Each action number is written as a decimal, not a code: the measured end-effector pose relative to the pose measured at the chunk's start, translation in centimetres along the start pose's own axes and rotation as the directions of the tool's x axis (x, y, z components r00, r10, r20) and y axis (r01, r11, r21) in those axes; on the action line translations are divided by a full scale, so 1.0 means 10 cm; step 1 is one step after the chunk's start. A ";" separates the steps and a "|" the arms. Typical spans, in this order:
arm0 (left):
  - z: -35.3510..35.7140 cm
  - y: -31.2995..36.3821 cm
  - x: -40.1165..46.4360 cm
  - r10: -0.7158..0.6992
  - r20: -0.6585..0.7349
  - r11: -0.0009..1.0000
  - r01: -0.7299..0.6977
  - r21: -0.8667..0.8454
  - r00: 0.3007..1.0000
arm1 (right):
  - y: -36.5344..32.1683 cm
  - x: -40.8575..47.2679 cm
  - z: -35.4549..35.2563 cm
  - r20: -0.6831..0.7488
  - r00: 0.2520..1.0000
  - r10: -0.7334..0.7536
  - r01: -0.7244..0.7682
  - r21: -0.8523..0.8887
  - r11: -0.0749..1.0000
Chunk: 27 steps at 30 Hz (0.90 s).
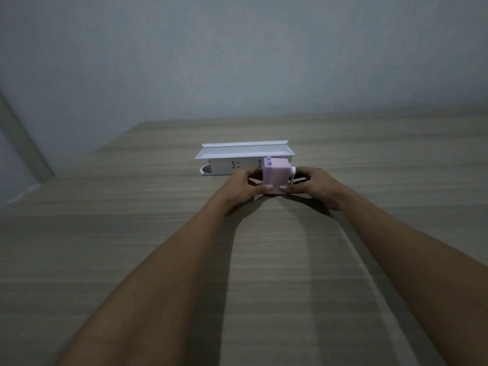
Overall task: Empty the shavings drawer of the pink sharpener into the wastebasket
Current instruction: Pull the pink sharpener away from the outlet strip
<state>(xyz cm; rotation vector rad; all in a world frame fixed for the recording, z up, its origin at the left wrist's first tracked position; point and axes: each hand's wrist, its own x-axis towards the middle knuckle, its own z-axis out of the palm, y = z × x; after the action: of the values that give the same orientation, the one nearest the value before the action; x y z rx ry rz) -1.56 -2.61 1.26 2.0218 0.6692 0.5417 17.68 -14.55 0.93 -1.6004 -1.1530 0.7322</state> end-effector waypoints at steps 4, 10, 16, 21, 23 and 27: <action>-0.01 0.20 -0.37 0.016 0.023 1.000 -0.016 0.015 1.000 | -0.10 -0.30 0.01 0.035 0.999 -0.008 0.006 0.036 0.999; -0.07 0.43 -0.97 0.037 -0.004 0.995 -0.036 0.092 0.999 | -0.29 -0.85 0.20 0.012 0.998 -0.066 0.066 0.021 0.998; -0.06 0.56 -1.50 0.064 -0.023 0.994 -0.062 0.087 0.998 | -0.41 -1.42 0.34 0.005 0.994 -0.112 0.112 0.052 0.992; 0.02 0.60 -1.92 0.059 -0.013 0.998 -0.059 0.034 0.998 | -0.46 -1.84 0.43 0.024 0.993 -0.113 0.112 0.043 0.993; 0.06 0.57 -2.07 0.055 -0.011 0.998 -0.055 0.019 0.998 | -0.43 -1.97 0.47 0.025 0.994 -0.106 0.106 0.031 0.994; 0.13 0.56 -2.30 0.036 0.017 0.999 -0.037 0.017 0.999 | -0.37 -2.16 0.49 0.056 0.994 -0.091 0.090 0.020 0.996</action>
<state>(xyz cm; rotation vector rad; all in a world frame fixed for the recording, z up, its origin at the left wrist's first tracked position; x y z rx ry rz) -16.80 -20.71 2.88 2.0561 0.6298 0.5414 4.29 -32.57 1.24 -1.5107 -1.2484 0.7305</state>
